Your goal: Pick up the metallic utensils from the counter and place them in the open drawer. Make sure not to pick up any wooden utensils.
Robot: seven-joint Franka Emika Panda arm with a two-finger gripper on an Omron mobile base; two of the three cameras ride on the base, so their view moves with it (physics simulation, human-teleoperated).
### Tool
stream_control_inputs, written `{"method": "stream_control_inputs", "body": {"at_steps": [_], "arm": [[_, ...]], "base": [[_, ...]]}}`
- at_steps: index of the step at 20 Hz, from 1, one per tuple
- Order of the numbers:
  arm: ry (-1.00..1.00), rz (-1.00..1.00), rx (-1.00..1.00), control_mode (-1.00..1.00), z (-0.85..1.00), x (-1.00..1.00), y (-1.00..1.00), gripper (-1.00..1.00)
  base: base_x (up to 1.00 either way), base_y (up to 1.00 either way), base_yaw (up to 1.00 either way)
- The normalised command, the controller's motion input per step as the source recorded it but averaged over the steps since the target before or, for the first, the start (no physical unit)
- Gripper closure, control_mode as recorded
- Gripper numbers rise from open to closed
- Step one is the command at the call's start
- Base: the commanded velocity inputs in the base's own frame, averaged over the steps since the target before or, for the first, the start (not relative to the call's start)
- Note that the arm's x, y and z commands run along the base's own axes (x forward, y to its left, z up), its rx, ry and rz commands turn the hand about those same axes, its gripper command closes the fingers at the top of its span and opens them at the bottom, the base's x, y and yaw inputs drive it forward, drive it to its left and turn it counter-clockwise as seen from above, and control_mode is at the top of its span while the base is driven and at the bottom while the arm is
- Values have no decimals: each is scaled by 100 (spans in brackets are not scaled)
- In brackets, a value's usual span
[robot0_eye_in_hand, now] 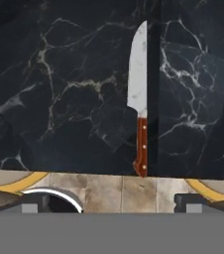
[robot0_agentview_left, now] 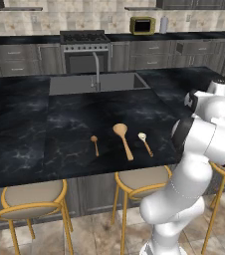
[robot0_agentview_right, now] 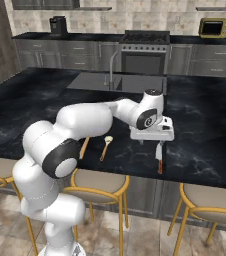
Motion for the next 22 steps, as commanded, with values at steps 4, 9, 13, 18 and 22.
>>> {"method": "stream_control_inputs", "body": {"at_steps": [4,9,13,18,22], "arm": [[0,0,0,-100,-41,31,-9,-100],[0,0,0,-100,-16,13,-3,-100],[-1,-1,0,-100,-8,13,20,-100],[0,-5,-1,-100,-35,18,-24,-100],[0,-7,0,-100,-24,11,-41,-100]], "base": [[0,0,0],[0,0,0],[0,0,0],[0,0,0],[0,0,0]]}}
